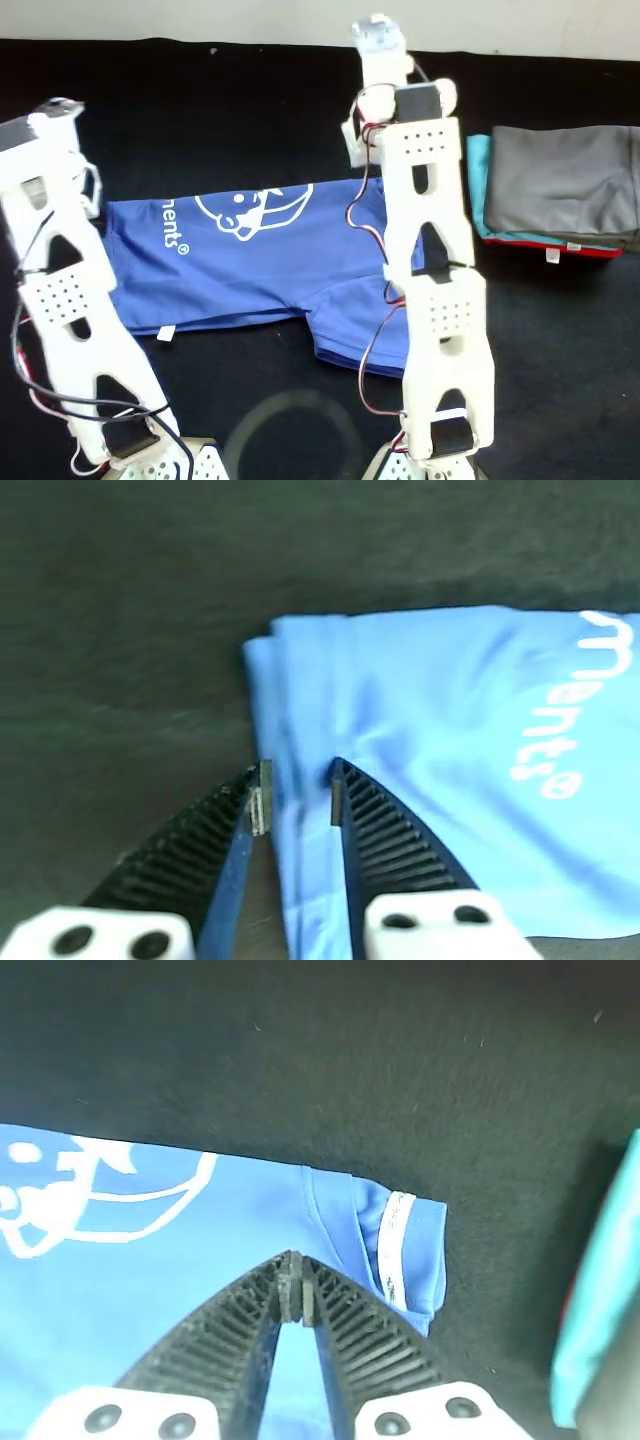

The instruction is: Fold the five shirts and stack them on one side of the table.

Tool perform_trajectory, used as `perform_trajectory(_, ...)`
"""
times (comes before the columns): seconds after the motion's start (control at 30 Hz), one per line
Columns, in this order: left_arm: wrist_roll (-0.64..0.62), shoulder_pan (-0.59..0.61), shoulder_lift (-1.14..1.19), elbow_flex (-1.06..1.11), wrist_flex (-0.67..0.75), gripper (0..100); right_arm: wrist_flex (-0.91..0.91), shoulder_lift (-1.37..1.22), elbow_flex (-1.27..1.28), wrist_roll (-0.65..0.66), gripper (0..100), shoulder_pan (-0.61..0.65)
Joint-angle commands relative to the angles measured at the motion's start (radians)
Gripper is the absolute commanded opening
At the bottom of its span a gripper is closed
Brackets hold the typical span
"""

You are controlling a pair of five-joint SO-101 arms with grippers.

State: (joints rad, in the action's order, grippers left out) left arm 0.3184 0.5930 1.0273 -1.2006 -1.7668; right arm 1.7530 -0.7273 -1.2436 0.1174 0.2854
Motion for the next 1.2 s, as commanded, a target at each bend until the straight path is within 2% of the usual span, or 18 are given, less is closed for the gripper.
perform_trajectory(0.0, -0.002, 0.028, -0.166, 0.025, -0.015, 11, 0.015, 0.239, 0.128, -0.006, 0.7, 0.028)
perform_trajectory(0.13, -0.002, 0.021, -0.343, 0.211, -0.015, 11, 0.013, 0.447, 0.346, -0.005, 0.7, 0.039)
perform_trajectory(0.33, 0.021, -0.044, -0.624, 0.694, -0.006, 11, 0.01, 0.751, 0.667, -0.003, 0.7, 0.041)
perform_trajectory(0.47, 0.043, -0.07, -0.771, 1.01, 0.133, 11, -0.022, 0.955, 0.957, 0.049, 0.7, 0.041)
perform_trajectory(0.7, 0.043, -0.074, -0.937, 1.452, 0.43, 11, -0.361, 1.207, 1.595, 0.109, 0.7, 0.035)
perform_trajectory(0.97, 0.041, -0.07, -0.946, 1.739, 0.729, 11, -0.723, 1.27, 2.13, 0.118, 0.7, 0.025)
perform_trajectory(1.17, 0.043, -0.07, -0.955, 1.879, 0.878, 11, -0.917, 1.273, 2.364, 0.292, 0.7, -0.114)
